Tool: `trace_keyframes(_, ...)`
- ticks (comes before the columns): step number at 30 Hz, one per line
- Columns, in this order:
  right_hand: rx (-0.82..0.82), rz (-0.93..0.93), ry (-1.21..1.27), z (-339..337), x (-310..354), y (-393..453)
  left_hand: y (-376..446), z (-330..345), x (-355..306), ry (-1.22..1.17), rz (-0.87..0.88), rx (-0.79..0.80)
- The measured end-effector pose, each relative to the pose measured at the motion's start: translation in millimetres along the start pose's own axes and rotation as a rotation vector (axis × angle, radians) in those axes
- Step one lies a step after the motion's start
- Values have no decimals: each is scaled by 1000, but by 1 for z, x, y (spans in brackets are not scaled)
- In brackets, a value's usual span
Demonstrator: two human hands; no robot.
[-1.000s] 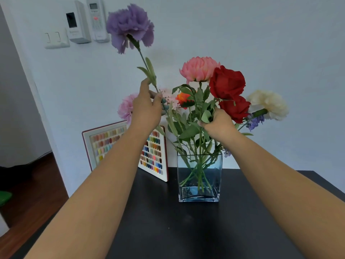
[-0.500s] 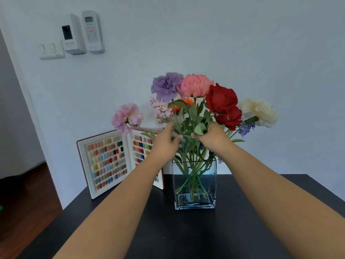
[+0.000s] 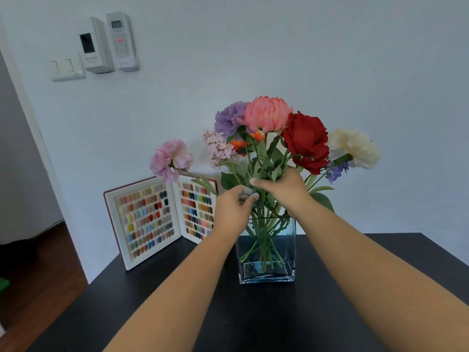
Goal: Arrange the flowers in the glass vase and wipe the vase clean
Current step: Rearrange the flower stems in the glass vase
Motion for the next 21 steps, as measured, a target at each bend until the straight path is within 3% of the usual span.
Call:
trace_keyframes(6, -68, 26, -86, -1, -4, 3, -18, 7, -13, 240, 185, -19)
trace_keyframes(10, -94, 41, -123, -1, -5, 4, -25, 0, -9, 409, 134, -70)
trace_keyframes(17, -1, 6, -52, 14, 1, -3, -27, -11, 6, 322, 22, -7)
trace_keyframes(21, -25, 18, -30, 17, 1, -4, -28, -5, 8, 110, -118, 14)
Point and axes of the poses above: each hand's wrist, its own y-axis towards the middle knuckle, its own z-axis out of the palm, x = y × z, the point moved 7 cm from there along y, towards the middle knuckle, and after that the axes turned 9 degrees about -y, right-handed, at the moved point
